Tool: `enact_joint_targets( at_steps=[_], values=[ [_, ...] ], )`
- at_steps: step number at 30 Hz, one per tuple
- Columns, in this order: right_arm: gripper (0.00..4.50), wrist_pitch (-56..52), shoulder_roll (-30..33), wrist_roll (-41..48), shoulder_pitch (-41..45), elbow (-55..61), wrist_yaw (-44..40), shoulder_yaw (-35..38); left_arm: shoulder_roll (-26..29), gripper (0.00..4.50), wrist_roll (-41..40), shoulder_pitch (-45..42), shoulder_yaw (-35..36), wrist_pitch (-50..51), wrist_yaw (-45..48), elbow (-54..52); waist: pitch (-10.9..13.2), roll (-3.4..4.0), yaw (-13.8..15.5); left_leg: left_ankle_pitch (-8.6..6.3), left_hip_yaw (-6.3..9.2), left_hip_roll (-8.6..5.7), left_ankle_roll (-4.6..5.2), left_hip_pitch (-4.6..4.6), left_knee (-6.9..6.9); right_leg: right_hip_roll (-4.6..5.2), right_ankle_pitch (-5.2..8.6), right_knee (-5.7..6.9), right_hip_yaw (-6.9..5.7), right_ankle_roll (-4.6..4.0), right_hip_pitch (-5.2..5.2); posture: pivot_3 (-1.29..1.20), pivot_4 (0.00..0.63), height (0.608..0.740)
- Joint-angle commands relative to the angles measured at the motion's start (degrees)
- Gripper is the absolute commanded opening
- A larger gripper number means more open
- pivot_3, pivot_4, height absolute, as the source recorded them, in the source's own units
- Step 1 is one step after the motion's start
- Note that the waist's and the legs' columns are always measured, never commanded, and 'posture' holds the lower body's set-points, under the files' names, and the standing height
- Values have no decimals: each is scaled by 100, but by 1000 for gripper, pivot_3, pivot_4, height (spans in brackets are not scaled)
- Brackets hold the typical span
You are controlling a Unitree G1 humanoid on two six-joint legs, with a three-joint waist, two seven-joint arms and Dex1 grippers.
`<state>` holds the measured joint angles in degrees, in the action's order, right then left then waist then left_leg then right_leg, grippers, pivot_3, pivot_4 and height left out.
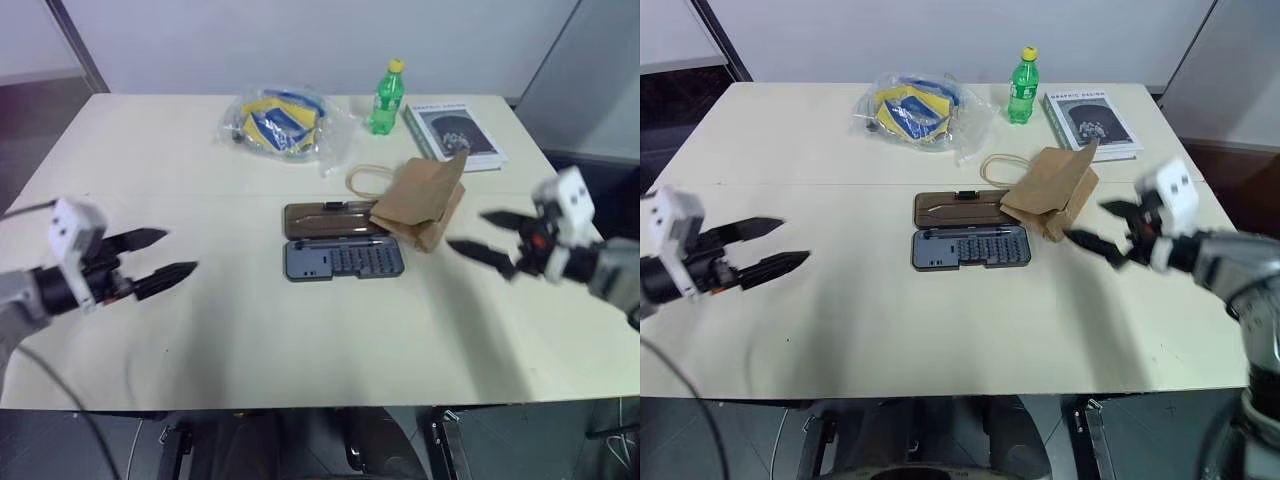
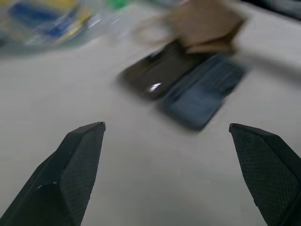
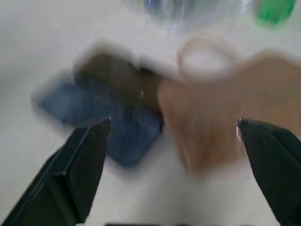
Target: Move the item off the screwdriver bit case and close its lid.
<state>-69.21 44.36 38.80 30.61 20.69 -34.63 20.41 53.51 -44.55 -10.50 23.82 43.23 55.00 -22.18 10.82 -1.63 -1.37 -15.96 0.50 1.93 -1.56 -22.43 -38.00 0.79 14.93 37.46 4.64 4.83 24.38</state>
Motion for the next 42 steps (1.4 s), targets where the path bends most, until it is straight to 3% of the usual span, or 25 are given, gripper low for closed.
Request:
enact_joint_targets(
  at_steps=[1,4,9,14,20,23,30,32,37,39,42],
  values=[
    [4500,-1192,-405,-33,1202,-880,833,66,115,4429,6,-776,-577,-66,233,171,0,0,5,0,1,0,0,1,2,-1,-6,0,-1,12,-1,0,150,737],
    [4500,-1563,-713,-410,2164,-2090,1373,127,-18,4429,129,-1384,-1002,-174,311,435,3,4,7,0,-1,-2,0,-12,5,-1,-8,-2,-1,15,12,0,150,737],
    [4500,-1099,-725,-1005,3049,-3893,1730,-53,-106,4429,317,-1613,-1336,-399,467,544,3,5,15,-3,-4,-4,5,-29,13,1,-9,-13,-1,19,23,0,150,737],
    [4500,-661,-764,-1431,3263,-4851,1921,-221,-107,4429,359,-1372,-1281,-482,478,389,3,6,-5,-3,-4,-2,7,-99,10,1,-14,1,-1,28,100,0,150,737],
    [4500,-363,-1028,-1473,3269,-5435,1732,-237,-62,4429,329,-1162,-1111,-478,394,223,4,7,-96,-2,-4,-2,6,-101,8,1,-17,4,-1,30,101,0,150,737],
    [3693,-174,-1126,-1504,3320,-5621,1606,-303,-59,4500,311,-1189,-1085,-455,374,225,5,9,-121,-2,-4,-3,6,-100,5,1,-20,5,-1,35,98,0,150,737],
    [97,-49,-871,-1611,3200,-5448,1114,-709,-76,4500,378,-1368,-1171,-501,407,420,7,13,-123,-2,-3,-3,6,-100,4,1,-20,5,-1,36,99,0,150,737],
    [37,-47,-719,-1642,3116,-5273,899,-879,-87,4500,403,-1387,-1206,-524,443,460,9,16,-117,-2,-3,-4,5,-100,4,1,-20,5,-1,36,99,0,150,737],
    [37,-357,896,-1393,2568,-4130,-567,-1500,-249,4500,530,-1590,-1516,-651,582,642,29,49,-5,-2,-1,-11,5,-107,1,8,-19,1,-3,38,98,0,150,737],
    [37,-138,1804,-1414,2178,-3829,-1311,-1731,-326,4500,567,-1671,-1649,-687,652,671,33,57,58,-2,-3,-12,6,-108,0,9,-19,-5,-3,40,98,0,150,737],
    [37,386,2592,-1568,1684,-3684,-2005,-1947,-388,4500,599,-1722,-1740,-720,733,707,33,57,20,-3,-4,-10,7,-106,-1,6,-18,-6,-3,42,96,0,150,737]
  ],
)
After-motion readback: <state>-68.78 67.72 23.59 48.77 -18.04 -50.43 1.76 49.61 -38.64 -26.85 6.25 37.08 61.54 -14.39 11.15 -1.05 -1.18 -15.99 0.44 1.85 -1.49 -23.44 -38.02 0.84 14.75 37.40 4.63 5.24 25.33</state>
